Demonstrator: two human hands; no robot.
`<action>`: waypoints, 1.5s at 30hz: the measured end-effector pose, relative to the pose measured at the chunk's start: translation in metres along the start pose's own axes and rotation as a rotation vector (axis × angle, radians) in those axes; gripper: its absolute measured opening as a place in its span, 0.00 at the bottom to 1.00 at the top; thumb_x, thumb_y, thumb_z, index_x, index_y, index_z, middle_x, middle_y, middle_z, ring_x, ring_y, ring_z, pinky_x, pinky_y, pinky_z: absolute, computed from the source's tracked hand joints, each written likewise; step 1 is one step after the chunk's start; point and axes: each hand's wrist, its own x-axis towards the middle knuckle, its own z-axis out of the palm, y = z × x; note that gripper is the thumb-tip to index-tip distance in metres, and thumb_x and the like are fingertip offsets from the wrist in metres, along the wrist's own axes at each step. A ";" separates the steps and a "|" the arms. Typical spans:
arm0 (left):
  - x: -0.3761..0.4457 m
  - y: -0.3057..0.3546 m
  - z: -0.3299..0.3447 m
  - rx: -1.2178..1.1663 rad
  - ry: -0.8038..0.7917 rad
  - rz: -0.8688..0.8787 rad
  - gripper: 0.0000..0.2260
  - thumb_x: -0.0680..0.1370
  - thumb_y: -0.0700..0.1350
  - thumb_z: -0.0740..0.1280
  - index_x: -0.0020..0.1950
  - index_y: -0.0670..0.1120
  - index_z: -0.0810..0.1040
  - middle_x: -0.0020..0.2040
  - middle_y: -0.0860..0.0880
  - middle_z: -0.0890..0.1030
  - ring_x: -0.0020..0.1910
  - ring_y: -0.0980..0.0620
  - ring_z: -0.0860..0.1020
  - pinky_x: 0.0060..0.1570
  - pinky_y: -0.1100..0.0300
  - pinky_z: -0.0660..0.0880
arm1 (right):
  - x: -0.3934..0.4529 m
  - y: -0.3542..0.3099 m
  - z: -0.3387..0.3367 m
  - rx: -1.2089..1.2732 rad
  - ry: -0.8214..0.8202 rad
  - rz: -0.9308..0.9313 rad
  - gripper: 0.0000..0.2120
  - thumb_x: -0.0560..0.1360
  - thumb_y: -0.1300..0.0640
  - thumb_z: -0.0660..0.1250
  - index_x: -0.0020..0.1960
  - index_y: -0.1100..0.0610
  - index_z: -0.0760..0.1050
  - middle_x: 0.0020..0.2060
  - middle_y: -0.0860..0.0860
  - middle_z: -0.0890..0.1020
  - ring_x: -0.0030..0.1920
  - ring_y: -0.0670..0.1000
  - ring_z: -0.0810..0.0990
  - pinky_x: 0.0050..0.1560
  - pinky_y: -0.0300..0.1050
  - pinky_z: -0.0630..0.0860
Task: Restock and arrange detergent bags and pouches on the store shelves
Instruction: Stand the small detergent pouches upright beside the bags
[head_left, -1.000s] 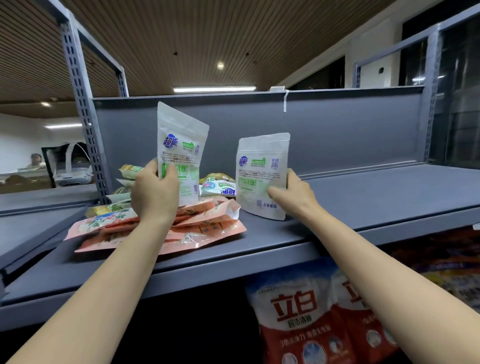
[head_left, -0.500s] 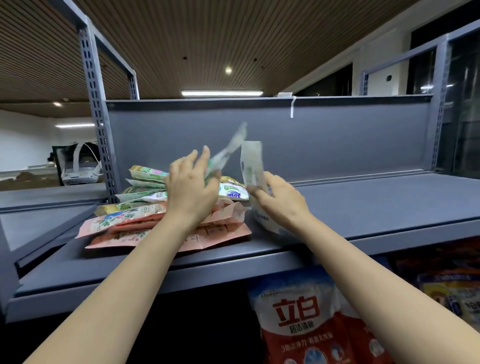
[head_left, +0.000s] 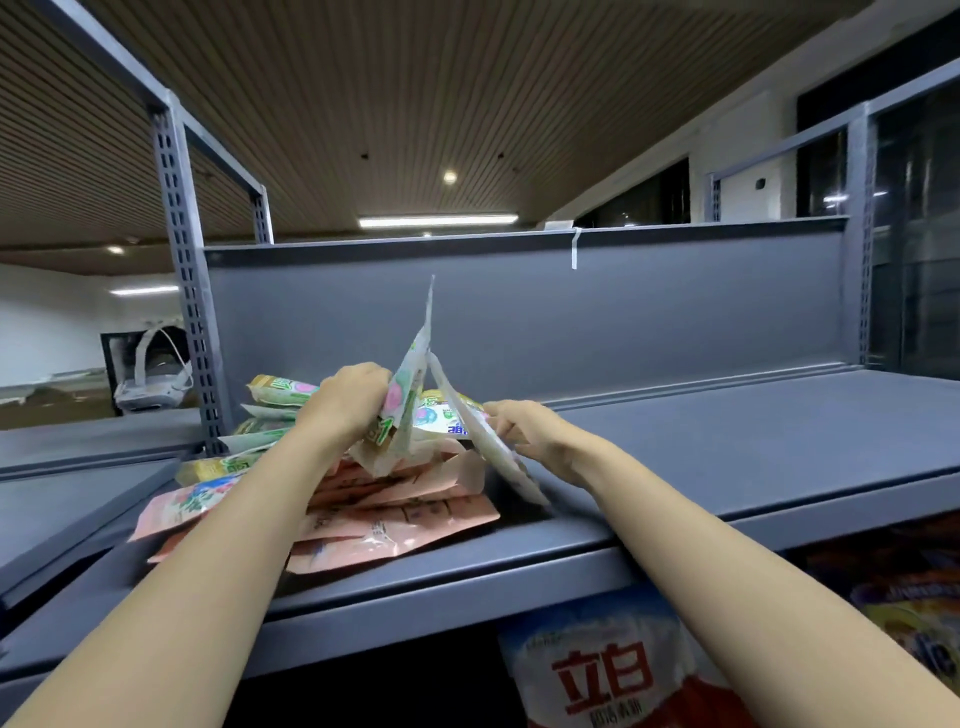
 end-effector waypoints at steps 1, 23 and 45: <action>0.002 0.000 0.001 0.001 -0.015 -0.003 0.04 0.64 0.46 0.56 0.31 0.46 0.64 0.36 0.47 0.70 0.41 0.42 0.68 0.37 0.56 0.62 | 0.003 -0.001 0.004 0.012 -0.029 -0.006 0.21 0.61 0.57 0.56 0.48 0.69 0.71 0.41 0.57 0.72 0.42 0.51 0.63 0.45 0.50 0.64; -0.012 -0.026 0.002 -0.968 0.307 -0.121 0.06 0.72 0.40 0.65 0.46 0.39 0.78 0.40 0.44 0.79 0.38 0.48 0.78 0.33 0.62 0.71 | 0.001 -0.002 -0.020 0.075 0.224 -0.196 0.06 0.55 0.57 0.62 0.31 0.54 0.66 0.32 0.50 0.69 0.35 0.51 0.66 0.34 0.44 0.59; -0.211 -0.052 0.039 -0.736 1.029 -0.078 0.09 0.69 0.41 0.56 0.29 0.49 0.60 0.28 0.51 0.62 0.29 0.56 0.59 0.30 0.57 0.57 | -0.170 0.078 0.004 0.354 0.018 -0.444 0.16 0.69 0.65 0.62 0.50 0.49 0.80 0.47 0.52 0.84 0.48 0.55 0.83 0.45 0.48 0.81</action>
